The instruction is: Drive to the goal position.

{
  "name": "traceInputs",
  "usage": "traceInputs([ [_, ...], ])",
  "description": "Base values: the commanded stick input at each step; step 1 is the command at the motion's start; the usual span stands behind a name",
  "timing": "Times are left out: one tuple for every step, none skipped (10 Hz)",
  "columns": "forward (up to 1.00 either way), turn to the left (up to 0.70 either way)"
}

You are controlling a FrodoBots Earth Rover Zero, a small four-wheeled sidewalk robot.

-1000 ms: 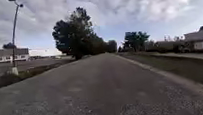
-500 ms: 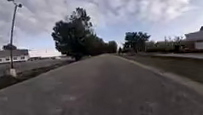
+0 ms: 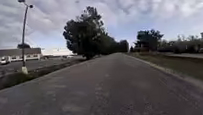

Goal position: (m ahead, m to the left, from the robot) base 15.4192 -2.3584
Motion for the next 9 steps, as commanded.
traceInputs([
  [0.70,0.00],
  [0.70,0.00],
  [0.70,0.00],
  [0.70,0.00],
  [0.70,0.00],
  [0.70,0.00],
  [0.70,0.00],
  [0.70,-0.24],
  [0.70,-0.35],
])
